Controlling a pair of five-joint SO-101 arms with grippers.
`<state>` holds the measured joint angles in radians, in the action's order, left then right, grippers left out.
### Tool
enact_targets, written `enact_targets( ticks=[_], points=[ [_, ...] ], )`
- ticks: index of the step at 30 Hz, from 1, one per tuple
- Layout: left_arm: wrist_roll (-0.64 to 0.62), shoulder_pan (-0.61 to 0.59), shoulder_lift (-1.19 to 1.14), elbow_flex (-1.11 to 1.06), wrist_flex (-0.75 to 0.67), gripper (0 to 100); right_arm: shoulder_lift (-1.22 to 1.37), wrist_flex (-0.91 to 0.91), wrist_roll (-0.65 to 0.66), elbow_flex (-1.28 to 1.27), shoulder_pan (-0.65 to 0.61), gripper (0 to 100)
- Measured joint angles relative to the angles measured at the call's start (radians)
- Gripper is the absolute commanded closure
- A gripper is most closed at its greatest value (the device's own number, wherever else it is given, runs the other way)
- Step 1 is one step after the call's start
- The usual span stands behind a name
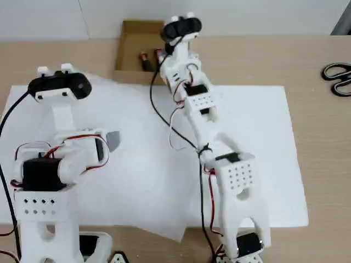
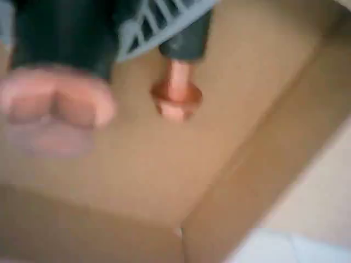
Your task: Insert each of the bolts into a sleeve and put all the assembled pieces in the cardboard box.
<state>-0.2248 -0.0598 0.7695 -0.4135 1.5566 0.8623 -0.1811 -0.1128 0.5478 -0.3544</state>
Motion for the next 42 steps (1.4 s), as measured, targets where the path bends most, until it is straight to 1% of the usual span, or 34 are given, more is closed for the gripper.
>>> enact_targets(
  ticks=[2, 5, 7, 11, 13, 18, 20, 24, 29, 32, 36, 39, 42],
  points=[
    [0.0, 0.0, 0.0, 0.0, 0.0, 76, 0.025, 0.0, 0.0, 0.011, 0.0, 95.4],
    [0.0, 0.0, 0.0, 0.0, 0.0, 76, 0.049, 0.0, 0.0, 0.015, 0.0, 82.6],
    [0.0, 0.0, 0.0, 0.0, 0.0, 76, 0.064, 0.0, 0.014, 0.017, 0.0, 77.2],
    [0.0, 0.0, 0.0, 0.0, 0.0, 76, 0.066, 0.009, 0.084, 0.037, -0.002, 78.4],
    [0.008, 0.0, 0.0, 0.0, 0.0, 76, 0.066, 0.014, 0.098, 0.046, 0.0, 79.0],
    [0.103, 0.0, 0.002, 0.003, -0.008, 76, 0.052, 0.009, 0.106, 0.052, 0.0, 79.0],
    [0.141, 0.0, 0.017, 0.005, -0.023, 76, 0.008, -0.034, 0.106, 0.052, 0.0, 78.8],
    [0.178, 0.0, 0.117, 0.005, -0.081, 76, -0.17, -0.199, 0.106, 0.052, -0.002, 78.8],
    [0.181, 0.0, 0.336, 0.006, -0.18, 76, -0.459, -0.434, 0.106, 0.052, -0.002, 78.8],
    [0.181, 0.0, 0.468, 0.006, -0.207, 76, -0.649, -0.606, 0.106, 0.055, -0.002, 78.7],
    [0.181, 0.0, 0.6, -0.002, -0.216, 76, -0.891, -0.893, 0.106, 0.057, -0.002, 78.7],
    [0.181, 0.0, 0.683, -0.084, -0.258, 76, -1.082, -1.117, 0.106, 0.057, -0.002, 78.7],
    [0.181, 0.0, 0.763, -0.232, -0.331, 76, -1.28, -1.327, 0.106, 0.068, -0.002, 78.7]
  ],
)
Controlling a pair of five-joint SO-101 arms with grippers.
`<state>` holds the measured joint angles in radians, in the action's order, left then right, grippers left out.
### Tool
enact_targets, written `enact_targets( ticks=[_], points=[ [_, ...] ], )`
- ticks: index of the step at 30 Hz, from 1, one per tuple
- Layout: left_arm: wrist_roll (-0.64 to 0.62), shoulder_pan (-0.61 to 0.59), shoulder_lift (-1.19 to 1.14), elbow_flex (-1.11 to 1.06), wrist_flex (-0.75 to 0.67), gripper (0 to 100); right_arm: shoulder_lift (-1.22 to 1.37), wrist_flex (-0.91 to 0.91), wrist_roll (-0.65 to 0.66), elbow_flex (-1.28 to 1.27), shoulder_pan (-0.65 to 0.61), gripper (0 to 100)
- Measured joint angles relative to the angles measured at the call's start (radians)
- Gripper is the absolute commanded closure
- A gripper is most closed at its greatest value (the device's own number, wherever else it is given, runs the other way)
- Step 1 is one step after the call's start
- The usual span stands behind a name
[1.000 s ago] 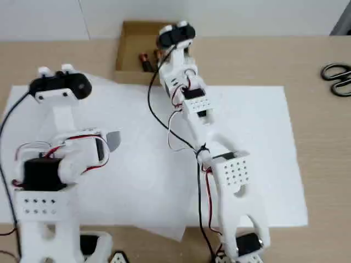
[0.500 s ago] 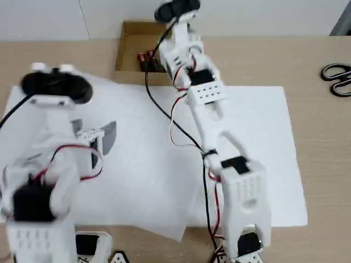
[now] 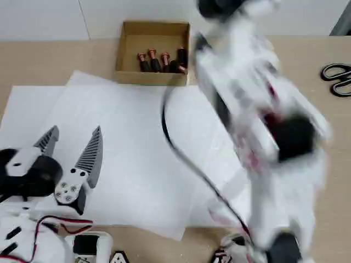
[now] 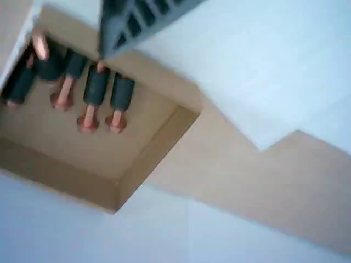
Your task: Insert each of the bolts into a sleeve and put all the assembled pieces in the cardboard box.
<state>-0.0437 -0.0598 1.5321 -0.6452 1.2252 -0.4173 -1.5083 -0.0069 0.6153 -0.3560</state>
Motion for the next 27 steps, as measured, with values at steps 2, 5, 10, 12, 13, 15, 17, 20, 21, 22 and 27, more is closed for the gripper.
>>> enact_targets(
  ticks=[2, 5, 10, 12, 13, 15, 17, 20, 21, 22, 27],
  points=[
    [0.0, 0.0, 0.058, -0.129, -0.063, 76, -0.126, -0.109, 0.0, 0.002, -0.002, 78.7],
    [0.0, 0.0, 0.155, -0.328, -0.175, 76, -0.287, -0.15, 0.0, -0.083, 0.051, 78.7],
    [0.0, 0.0, 0.27, -0.638, -0.341, 76, -0.555, -0.143, 0.0, -0.453, 0.143, 78.7],
    [0.0, 0.0, 0.265, -0.713, -0.388, 76, -0.672, -0.091, 0.0, -0.657, 0.183, 78.7],
    [0.0, 0.0, 0.265, -0.744, -0.413, 76, -0.726, -0.044, 0.0, -0.772, 0.201, 78.7],
    [0.0, -0.002, 0.265, -0.809, -0.466, 76, -0.842, 0.08, 0.0, -1.007, 0.219, 78.8],
    [0.0, -0.002, 0.265, -0.887, -0.523, 76, -0.957, 0.236, 0.0, -1.254, 0.249, 78.9],
    [0.0, -0.002, 0.265, -1.007, -0.591, 76, -1.108, 0.48, 0.0, -1.623, 0.273, 78.9],
    [0.0, -0.002, 0.264, -1.026, -0.595, 76, -1.158, 0.545, 0.0, -1.738, 0.287, 78.9],
    [0.0, -0.002, 0.264, -1.031, -0.595, 76, -1.212, 0.591, 0.0, -1.847, 0.298, 78.9],
    [-0.002, -0.003, 0.264, -1.039, -0.574, 76, -1.375, 0.658, 0.0, -2.2, 0.347, 78.8]
  ],
)
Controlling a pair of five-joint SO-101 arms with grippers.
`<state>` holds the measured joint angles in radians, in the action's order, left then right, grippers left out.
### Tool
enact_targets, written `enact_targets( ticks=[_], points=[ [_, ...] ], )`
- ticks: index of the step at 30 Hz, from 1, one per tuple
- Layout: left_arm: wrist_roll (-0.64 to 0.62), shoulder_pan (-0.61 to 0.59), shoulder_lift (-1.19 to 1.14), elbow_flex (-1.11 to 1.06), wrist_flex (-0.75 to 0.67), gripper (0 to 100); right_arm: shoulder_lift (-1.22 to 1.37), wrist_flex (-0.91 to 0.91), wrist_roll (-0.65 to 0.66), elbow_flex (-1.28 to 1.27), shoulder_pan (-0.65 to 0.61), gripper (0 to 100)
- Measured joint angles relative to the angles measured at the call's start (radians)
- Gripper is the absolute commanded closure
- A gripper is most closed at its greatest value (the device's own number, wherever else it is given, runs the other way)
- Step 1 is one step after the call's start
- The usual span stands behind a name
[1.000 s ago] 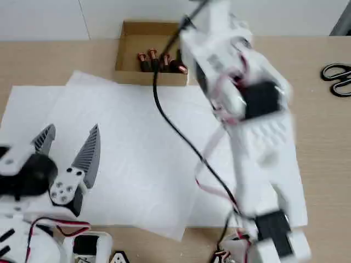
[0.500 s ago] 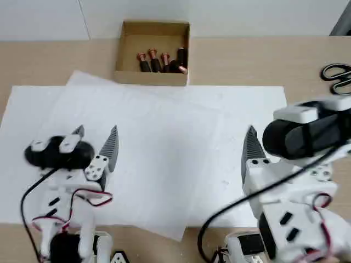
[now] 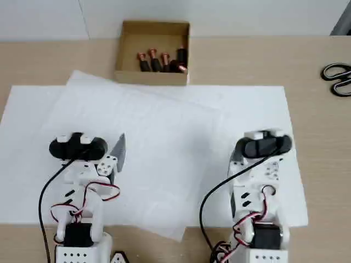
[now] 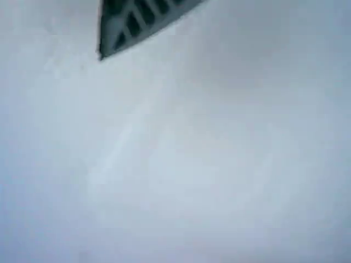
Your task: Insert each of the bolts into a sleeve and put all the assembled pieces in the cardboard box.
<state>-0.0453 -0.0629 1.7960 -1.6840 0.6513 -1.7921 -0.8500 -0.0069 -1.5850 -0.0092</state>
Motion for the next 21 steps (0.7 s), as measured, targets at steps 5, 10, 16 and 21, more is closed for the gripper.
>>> enact_targets(
  ticks=[5, 10, 16, 21],
  points=[
    [0.002, 0.0, 0.0, -0.002, 0.089, 76, -0.003, 0.002, 0.0, -0.089, 0.009, 78.7],
    [0.002, 0.0, 0.0, -0.002, 0.183, 76, -0.005, -0.054, 0.0, -0.091, 0.011, 78.9],
    [0.002, 0.0, 0.0, -0.002, 0.221, 76, -0.005, -0.078, 0.0, -0.091, 0.011, 78.9],
    [0.002, 0.0, 0.0, -0.002, 0.222, 76, -0.005, -0.078, 0.0, -0.091, 0.011, 78.9]
  ],
)
